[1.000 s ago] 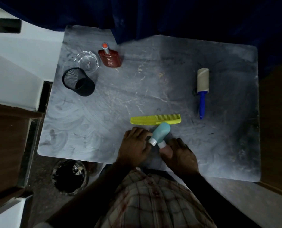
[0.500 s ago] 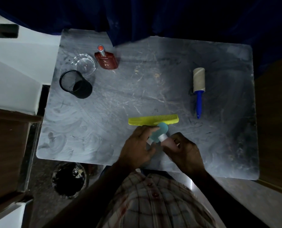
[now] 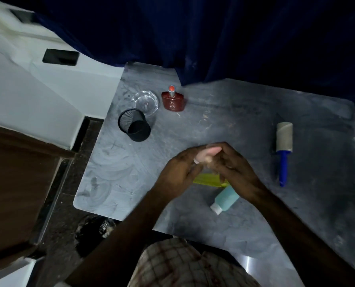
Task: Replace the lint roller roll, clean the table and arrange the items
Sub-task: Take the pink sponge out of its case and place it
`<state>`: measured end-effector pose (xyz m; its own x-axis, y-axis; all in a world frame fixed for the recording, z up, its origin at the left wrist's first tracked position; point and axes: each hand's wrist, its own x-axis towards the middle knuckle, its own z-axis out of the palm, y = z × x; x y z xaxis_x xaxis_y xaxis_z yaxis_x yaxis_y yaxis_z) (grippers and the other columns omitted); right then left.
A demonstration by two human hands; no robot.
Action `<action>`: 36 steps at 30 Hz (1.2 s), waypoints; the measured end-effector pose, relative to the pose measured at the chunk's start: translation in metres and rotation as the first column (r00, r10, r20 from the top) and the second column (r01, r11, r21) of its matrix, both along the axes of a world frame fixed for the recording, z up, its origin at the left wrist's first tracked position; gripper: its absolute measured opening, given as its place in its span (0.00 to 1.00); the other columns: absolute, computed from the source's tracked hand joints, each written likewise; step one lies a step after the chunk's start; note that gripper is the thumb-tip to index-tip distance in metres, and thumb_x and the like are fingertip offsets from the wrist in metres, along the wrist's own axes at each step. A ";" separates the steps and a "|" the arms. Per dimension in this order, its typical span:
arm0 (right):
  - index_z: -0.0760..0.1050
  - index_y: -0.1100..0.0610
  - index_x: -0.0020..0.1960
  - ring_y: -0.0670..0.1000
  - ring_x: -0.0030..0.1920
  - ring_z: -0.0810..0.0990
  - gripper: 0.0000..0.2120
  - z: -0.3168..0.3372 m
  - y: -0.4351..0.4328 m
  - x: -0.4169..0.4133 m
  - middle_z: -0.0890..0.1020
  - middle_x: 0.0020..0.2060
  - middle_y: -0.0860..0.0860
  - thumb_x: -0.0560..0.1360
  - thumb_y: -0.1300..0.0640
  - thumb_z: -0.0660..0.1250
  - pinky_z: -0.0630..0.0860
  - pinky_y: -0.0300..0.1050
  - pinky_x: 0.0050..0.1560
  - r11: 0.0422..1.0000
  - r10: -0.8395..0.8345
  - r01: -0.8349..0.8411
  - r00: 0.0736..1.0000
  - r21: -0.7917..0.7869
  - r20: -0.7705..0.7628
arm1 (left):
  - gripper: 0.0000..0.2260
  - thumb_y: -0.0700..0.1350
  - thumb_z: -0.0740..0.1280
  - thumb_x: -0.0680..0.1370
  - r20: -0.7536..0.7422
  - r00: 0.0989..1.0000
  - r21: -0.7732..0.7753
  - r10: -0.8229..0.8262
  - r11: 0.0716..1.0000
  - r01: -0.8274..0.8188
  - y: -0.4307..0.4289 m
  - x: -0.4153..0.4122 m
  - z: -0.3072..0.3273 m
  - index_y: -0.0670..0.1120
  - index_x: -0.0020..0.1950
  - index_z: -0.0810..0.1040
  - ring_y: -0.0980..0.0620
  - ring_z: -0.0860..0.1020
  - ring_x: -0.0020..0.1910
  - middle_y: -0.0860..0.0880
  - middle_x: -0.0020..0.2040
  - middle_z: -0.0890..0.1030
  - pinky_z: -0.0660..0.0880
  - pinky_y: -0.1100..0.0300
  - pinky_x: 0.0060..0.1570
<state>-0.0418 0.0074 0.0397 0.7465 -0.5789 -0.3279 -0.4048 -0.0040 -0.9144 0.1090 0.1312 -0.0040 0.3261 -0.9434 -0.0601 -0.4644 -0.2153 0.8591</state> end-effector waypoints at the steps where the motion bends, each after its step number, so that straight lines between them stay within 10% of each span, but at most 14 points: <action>1: 0.75 0.42 0.58 0.43 0.46 0.83 0.19 -0.003 -0.004 0.011 0.84 0.47 0.44 0.71 0.36 0.71 0.78 0.37 0.44 0.993 0.033 -0.037 0.999 -0.110 -0.030 | 0.21 0.41 0.68 0.85 -0.040 0.999 0.001 -0.006 1.000 0.006 -0.004 0.009 0.002 0.41 0.79 0.73 0.46 0.80 0.70 0.44 0.72 0.81 0.77 0.48 0.71; 7: 0.77 0.53 0.61 0.42 0.46 0.80 0.15 -0.045 -0.029 0.089 0.76 0.52 0.47 0.75 0.57 0.72 0.82 0.42 0.48 0.863 -0.050 0.049 0.999 -0.503 0.012 | 0.20 0.43 0.62 0.87 -0.189 0.953 -0.001 0.236 0.971 -0.240 -0.037 0.051 -0.008 0.44 0.80 0.69 0.51 0.78 0.69 0.45 0.72 0.80 0.70 0.73 0.67; 18: 0.73 0.55 0.70 0.51 0.57 0.84 0.18 -0.095 -0.031 0.167 0.84 0.59 0.52 0.81 0.54 0.66 0.81 0.52 0.59 0.836 -0.069 0.029 0.996 -0.548 -0.052 | 0.23 0.44 0.65 0.85 -0.360 0.657 -0.131 0.662 0.661 -0.738 -0.070 0.069 -0.079 0.38 0.79 0.70 0.41 0.79 0.73 0.39 0.73 0.78 0.76 0.37 0.71; 36: 0.72 0.51 0.70 0.52 0.55 0.83 0.18 -0.111 -0.023 0.179 0.80 0.59 0.53 0.81 0.50 0.64 0.81 0.52 0.57 0.796 -0.082 -0.019 0.987 -0.606 -0.139 | 0.17 0.47 0.64 0.87 -0.442 0.633 -0.130 0.636 0.653 -0.746 -0.073 0.080 -0.109 0.44 0.75 0.74 0.38 0.81 0.68 0.40 0.67 0.82 0.78 0.32 0.68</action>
<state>0.1371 -0.0156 -0.0714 0.6951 -0.7188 -0.0099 -0.5458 -0.5187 -0.6581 0.1890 0.0585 -0.1131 0.8982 -0.4331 -0.0750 0.0436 -0.0822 0.9957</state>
